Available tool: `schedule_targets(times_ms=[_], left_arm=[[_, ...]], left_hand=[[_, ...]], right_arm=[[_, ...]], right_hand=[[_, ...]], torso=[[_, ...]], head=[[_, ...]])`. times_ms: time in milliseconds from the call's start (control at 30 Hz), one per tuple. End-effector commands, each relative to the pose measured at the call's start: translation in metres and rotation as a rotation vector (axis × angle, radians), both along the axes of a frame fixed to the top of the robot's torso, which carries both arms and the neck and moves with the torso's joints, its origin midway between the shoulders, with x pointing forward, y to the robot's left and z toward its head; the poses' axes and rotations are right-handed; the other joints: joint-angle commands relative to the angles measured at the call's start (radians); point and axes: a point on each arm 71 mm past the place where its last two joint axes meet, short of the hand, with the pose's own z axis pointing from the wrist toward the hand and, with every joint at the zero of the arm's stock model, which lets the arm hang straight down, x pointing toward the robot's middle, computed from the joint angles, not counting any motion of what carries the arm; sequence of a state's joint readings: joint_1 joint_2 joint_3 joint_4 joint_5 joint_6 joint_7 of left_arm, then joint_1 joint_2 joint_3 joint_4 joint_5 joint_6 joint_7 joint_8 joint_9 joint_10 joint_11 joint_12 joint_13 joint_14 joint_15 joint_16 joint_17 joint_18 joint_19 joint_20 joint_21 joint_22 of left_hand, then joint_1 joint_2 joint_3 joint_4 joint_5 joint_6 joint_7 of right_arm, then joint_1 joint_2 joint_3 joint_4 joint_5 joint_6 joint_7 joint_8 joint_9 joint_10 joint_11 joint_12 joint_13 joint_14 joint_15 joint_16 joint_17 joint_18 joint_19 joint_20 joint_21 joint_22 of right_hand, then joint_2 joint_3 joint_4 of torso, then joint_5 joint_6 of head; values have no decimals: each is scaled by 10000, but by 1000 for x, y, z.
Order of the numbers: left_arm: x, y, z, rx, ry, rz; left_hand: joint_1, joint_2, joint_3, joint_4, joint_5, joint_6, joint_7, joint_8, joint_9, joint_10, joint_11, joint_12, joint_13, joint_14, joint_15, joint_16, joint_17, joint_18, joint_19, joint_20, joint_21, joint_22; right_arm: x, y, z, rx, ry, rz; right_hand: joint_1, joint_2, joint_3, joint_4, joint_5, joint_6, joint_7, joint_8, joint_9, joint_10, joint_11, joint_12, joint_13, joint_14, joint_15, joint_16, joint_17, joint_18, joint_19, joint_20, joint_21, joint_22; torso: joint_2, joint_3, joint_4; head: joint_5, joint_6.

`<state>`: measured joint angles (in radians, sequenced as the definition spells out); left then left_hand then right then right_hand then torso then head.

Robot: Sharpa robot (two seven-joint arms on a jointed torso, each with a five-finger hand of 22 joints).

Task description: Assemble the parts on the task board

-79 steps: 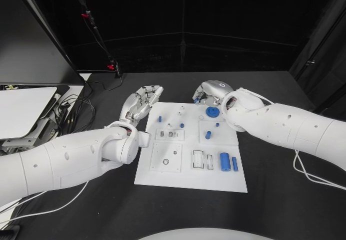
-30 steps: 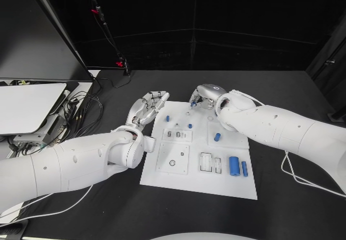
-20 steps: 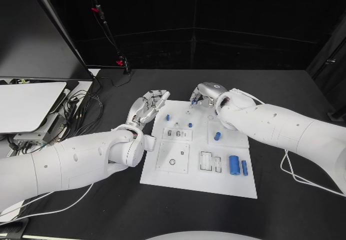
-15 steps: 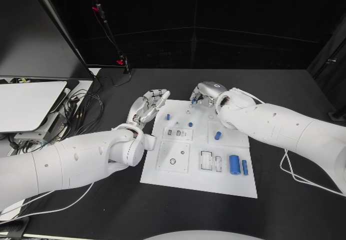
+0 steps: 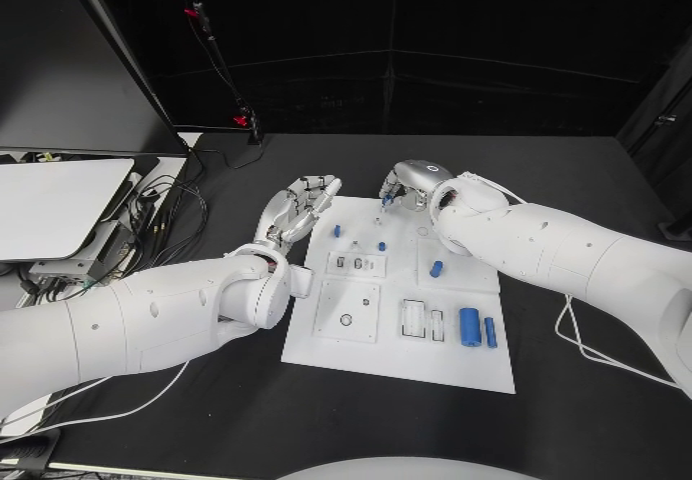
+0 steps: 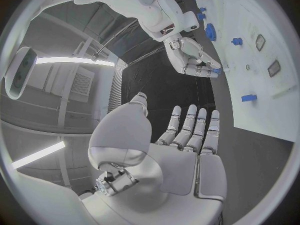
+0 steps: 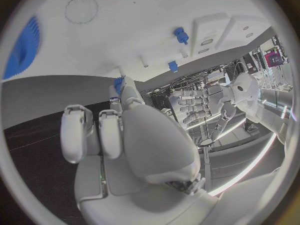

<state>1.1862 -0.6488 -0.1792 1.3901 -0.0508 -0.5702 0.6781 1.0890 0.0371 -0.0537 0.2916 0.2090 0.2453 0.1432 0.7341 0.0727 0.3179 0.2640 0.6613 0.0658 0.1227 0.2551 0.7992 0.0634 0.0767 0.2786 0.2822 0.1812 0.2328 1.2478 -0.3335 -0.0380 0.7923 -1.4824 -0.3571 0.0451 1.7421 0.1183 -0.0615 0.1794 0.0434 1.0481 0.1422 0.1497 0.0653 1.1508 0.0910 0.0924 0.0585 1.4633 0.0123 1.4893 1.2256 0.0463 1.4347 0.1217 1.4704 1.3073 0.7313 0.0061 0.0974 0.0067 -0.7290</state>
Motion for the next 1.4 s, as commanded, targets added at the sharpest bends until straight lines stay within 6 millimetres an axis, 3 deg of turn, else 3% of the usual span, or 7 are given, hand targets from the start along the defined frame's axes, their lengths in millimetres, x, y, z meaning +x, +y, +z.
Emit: schedule_targets(times_ms=[33,1400], left_arm=[[-7,-2,21,-695,-2884,-382],[-6,-1,20,-668,-2818,-366]], left_hand=[[-10,100,-85,0,49,53,1544,34,-15,55,4,41,-10,-4,91,53,12,168,-14,52,65,12],[22,147,-103,2,84,43,1544,29,-28,43,6,43,-11,-6,94,55,12,164,-17,52,74,15]], right_arm=[[1,1,1,-12,51,100],[2,10,-5,-213,700,-29]], right_hand=[[75,-60,54,8,59,15,60,-48,9,68,-4,-54,11,478,7,-36,-17,84,41,-7,-44,368],[28,-181,167,225,59,-137,107,-312,1,-114,72,-313,9,454,60,-74,-109,106,-18,40,-108,277]], torso=[[-2,-5,4],[-9,-31,-16]], head=[[15,-22],[104,-156]])
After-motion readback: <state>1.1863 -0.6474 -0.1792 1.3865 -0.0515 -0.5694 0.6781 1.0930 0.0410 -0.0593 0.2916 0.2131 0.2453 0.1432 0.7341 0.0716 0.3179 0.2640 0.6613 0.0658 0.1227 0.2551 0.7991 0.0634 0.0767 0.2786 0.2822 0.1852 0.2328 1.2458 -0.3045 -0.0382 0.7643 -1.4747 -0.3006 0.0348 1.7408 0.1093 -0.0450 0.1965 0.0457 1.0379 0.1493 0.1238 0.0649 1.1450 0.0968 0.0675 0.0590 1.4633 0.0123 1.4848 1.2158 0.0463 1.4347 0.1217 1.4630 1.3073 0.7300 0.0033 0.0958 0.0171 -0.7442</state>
